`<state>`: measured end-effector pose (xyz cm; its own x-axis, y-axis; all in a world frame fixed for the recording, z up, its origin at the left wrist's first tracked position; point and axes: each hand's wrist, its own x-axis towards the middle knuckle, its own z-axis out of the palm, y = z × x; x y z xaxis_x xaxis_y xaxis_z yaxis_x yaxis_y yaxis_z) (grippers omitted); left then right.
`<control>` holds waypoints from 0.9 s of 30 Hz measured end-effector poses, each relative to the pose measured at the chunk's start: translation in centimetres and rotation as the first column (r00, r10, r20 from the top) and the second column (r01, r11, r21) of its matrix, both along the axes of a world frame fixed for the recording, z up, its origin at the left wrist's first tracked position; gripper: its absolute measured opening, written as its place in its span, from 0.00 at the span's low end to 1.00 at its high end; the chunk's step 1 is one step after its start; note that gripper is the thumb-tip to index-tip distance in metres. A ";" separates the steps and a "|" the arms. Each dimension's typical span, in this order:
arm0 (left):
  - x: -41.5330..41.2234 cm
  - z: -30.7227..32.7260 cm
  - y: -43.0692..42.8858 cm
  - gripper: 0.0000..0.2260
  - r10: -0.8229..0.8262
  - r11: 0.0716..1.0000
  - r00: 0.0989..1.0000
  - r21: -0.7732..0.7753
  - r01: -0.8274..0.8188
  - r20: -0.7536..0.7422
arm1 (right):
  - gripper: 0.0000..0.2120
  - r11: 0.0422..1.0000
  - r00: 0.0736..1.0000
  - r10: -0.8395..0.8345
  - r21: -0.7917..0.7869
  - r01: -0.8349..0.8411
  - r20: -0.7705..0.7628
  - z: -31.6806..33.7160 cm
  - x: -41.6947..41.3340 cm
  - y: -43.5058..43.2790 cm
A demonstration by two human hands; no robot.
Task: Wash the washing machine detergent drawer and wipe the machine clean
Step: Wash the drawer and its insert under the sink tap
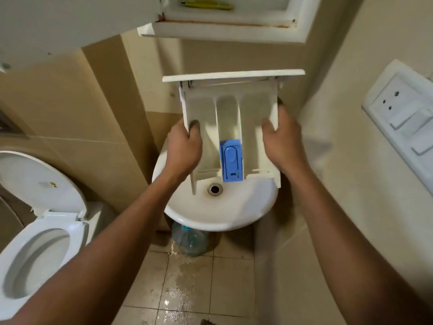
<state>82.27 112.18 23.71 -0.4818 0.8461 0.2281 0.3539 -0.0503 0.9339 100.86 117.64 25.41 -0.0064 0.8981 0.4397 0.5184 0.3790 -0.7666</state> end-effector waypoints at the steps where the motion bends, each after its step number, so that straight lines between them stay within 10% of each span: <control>1: 0.1 -0.1 -0.3 0.17 0.020 0.999 0.999 0.032 -0.019 -0.048 | 0.15 0.995 0.998 -0.052 0.082 0.055 -0.030 -0.5 -0.3 -0.7; 4: -1.0 -5.2 -0.3 0.11 -0.013 0.956 0.994 -0.294 -0.019 -0.105 | 0.15 0.939 0.999 -0.046 -0.343 0.033 -0.030 -7.9 -1.2 -1.7; 6: -1.7 -10.0 -1.3 0.11 -0.082 0.718 0.995 -0.696 0.023 -0.051 | 0.21 0.586 0.997 0.081 -0.808 -0.057 -0.011 -13.8 -1.3 -2.2; 8: -1.7 -13.3 -3.1 0.13 -0.120 0.548 0.993 -0.833 0.079 0.016 | 0.24 0.443 0.985 0.167 -0.896 -0.038 0.041 -17.3 -0.8 -2.8; 15: -1.6 -9.5 -1.8 0.10 -0.049 0.765 0.998 -0.641 0.063 0.041 | 0.21 0.683 0.985 0.174 -0.722 -0.109 0.016 -11.9 -0.3 -1.1; 19: -0.4 -1.6 -0.8 0.15 0.001 0.982 0.989 -0.186 -0.029 -0.149 | 0.19 0.970 0.997 0.055 -0.239 -0.042 0.047 -2.8 0.4 -0.1; 23: 0.0 -0.7 -1.5 0.11 0.072 0.991 0.954 0.129 -0.035 -0.291 | 0.18 0.970 0.995 -0.075 0.227 0.090 -0.072 -2.8 0.1 -2.2; 25: -0.7 -5.1 -1.5 0.07 0.005 0.982 0.970 -0.183 -0.051 -0.242 | 0.17 0.984 0.997 -0.071 -0.165 0.067 -0.021 -8.0 -0.5 -2.8; 27: -1.7 -10.5 -2.2 0.09 -0.126 0.734 0.982 -0.680 -0.001 -0.138 | 0.16 0.618 0.992 0.101 -0.787 -0.005 0.074 -13.8 -1.1 -3.5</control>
